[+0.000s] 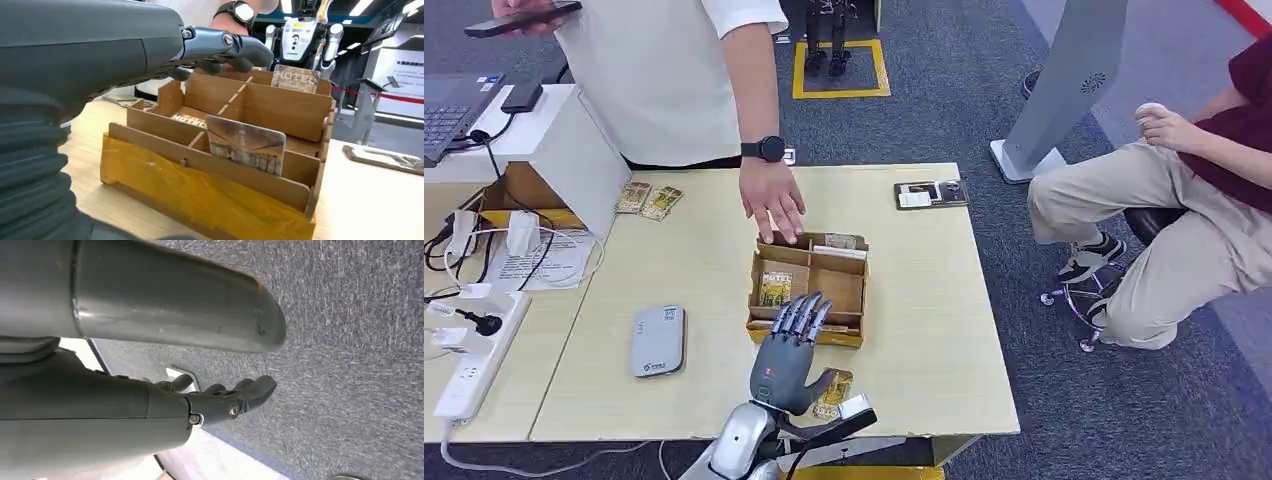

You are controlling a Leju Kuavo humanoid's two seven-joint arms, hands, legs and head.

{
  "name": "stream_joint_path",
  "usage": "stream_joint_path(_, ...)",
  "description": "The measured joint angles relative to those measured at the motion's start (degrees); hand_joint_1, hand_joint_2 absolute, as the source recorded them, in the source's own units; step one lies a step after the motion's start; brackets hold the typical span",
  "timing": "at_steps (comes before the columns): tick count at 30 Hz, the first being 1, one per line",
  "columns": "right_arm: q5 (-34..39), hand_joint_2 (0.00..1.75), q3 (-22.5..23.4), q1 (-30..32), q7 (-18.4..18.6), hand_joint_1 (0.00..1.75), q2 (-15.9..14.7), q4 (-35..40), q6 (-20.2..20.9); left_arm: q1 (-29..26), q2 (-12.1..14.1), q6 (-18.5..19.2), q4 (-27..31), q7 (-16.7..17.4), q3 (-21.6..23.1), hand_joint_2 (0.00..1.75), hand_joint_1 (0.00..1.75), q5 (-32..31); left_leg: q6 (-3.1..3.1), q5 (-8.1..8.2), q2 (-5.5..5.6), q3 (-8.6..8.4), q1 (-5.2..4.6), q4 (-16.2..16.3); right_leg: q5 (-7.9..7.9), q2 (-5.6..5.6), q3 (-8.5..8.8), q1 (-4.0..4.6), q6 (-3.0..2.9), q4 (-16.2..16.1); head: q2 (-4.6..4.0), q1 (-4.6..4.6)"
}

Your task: Pass the card to the sensor for recognition and then transmit it.

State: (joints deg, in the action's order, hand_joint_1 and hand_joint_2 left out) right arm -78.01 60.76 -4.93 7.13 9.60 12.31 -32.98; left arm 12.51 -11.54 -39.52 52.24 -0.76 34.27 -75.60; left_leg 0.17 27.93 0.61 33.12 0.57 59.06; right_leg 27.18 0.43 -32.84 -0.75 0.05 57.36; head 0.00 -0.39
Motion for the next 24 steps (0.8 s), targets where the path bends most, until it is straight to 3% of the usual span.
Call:
stream_joint_path(8,0.0,0.00,0.0,0.0,0.0,0.00,0.0,0.0,0.1,0.1,-0.1,0.0,0.0,-0.3,0.0,1.75,1.54,0.3,0.00,0.00,0.00,0.00,0.00,0.0,0.00,0.00,0.00,0.00,0.00,0.0,0.00,0.00)
stream_joint_path(9,0.0,0.00,0.0,0.0,0.0,0.00,0.0,0.0,0.1,0.2,-0.1,0.0,0.0,-0.3,0.0,1.75,1.61,0.2,0.00,0.00,0.00,0.00,0.00,0.0,0.00,0.00,0.00,0.00,0.00,0.0,0.00,0.00)
stream_joint_path(11,0.0,0.00,0.0,0.0,0.0,0.00,0.0,0.0,0.4,0.7,-0.3,-0.2,-0.2,-0.3,0.1,1.75,1.57,0.1,0.00,0.00,0.00,0.00,0.00,0.0,0.00,-0.01,0.01,0.00,0.00,0.0,0.00,0.00)
stream_joint_path(13,0.0,0.00,0.0,0.0,-0.1,0.00,0.0,0.0,0.7,1.1,-0.5,-0.5,-0.4,-0.2,0.4,1.75,1.47,-0.1,0.00,0.00,0.00,0.00,0.00,0.0,0.00,0.00,0.01,0.00,0.00,0.0,0.00,0.00)
stream_joint_path(22,0.0,0.00,0.0,0.0,-0.1,0.00,0.0,0.0,0.7,1.8,-0.9,-0.7,-0.9,0.2,0.6,1.75,1.47,-0.4,0.00,0.00,0.00,0.00,0.00,0.0,0.00,0.00,0.01,0.00,0.00,0.0,0.00,0.00)
stream_joint_path(23,0.0,0.00,0.0,0.0,-0.1,0.00,0.0,0.0,0.7,1.9,-0.9,-0.7,-0.9,0.2,0.6,1.75,1.40,-0.4,0.00,0.00,0.00,0.00,0.00,0.0,0.00,0.00,0.01,0.00,0.00,0.0,0.00,0.00)
stream_joint_path(24,0.0,0.00,0.0,0.0,-0.1,0.00,0.0,0.0,0.7,1.9,-0.9,-0.7,-0.9,0.2,0.6,1.75,0.93,-0.4,0.00,0.00,0.00,0.00,0.00,0.0,0.00,0.00,0.01,0.00,0.00,0.0,0.00,0.00)
